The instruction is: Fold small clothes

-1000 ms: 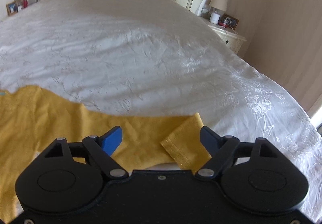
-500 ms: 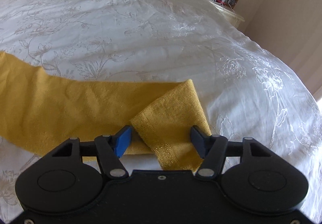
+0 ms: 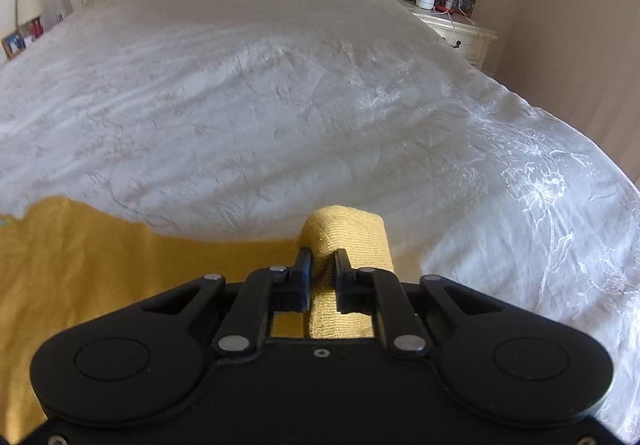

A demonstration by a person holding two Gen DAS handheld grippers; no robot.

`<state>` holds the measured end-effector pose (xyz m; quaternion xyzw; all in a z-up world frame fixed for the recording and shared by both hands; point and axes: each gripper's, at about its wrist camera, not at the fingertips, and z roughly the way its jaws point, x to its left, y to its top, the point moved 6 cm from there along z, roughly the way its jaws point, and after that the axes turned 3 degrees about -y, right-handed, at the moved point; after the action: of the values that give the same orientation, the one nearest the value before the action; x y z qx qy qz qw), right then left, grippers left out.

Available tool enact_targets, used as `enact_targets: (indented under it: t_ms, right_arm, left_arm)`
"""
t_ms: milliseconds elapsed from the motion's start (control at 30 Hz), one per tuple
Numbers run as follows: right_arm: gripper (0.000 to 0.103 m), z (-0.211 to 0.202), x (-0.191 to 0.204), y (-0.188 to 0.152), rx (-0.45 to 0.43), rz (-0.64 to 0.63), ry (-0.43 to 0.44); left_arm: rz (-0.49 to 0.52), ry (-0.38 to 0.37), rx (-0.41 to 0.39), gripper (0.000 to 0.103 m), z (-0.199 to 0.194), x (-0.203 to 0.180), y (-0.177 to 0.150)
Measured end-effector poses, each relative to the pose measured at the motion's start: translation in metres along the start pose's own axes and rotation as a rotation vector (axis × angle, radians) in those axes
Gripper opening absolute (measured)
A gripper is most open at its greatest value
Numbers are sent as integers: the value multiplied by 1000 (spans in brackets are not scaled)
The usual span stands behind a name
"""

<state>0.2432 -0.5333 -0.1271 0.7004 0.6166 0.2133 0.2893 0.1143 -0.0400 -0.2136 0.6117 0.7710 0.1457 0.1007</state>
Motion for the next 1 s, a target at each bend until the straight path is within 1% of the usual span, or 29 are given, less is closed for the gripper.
enact_targets:
  t_ms: [100,167,333,500,567,667,700,733,833,867,900,933,1000]
  right_arm:
    - [18,-20,24,17,-15,62,101]
    - [18,-32,48,26,-17,89,175]
    - [18,-58,131,38,0,97,357]
    - [18,-71,227,34,36,77,535]
    - [18,-72,261,27,55,59,578]
    - [19,-69,299,11,87,61,646]
    - [23,-69,307,7,86,52,660]
    - [30,-70,315,2,86,41,666]
    - [38,-68,323,-9,101,23,649]
    - [40,-66,320,-12,101,20,631]
    - [46,-64,315,-15,100,14,601]
    - [50,-62,308,-18,96,8,566]
    - [57,-53,291,-23,93,-7,484]
  left_arm:
    - [1,-25,-30,83,-4,4,9]
    - [13,-16,-51,83,-11,10,11]
    - [21,-36,-111,83,-28,33,20]
    - [13,-91,-122,83,-37,55,29]
    - [16,-100,-123,83,-38,62,33]
    - [31,-99,-121,83,-39,71,37]
    - [36,-98,-120,83,-39,72,39]
    - [39,-97,-120,83,-39,73,40]
    - [50,-108,-114,83,-35,71,48]
    - [56,-112,-113,83,-34,70,49]
    - [64,-114,-113,83,-32,66,52]
    - [73,-118,-114,83,-30,62,55]
    - [91,-128,-112,83,-24,51,61]
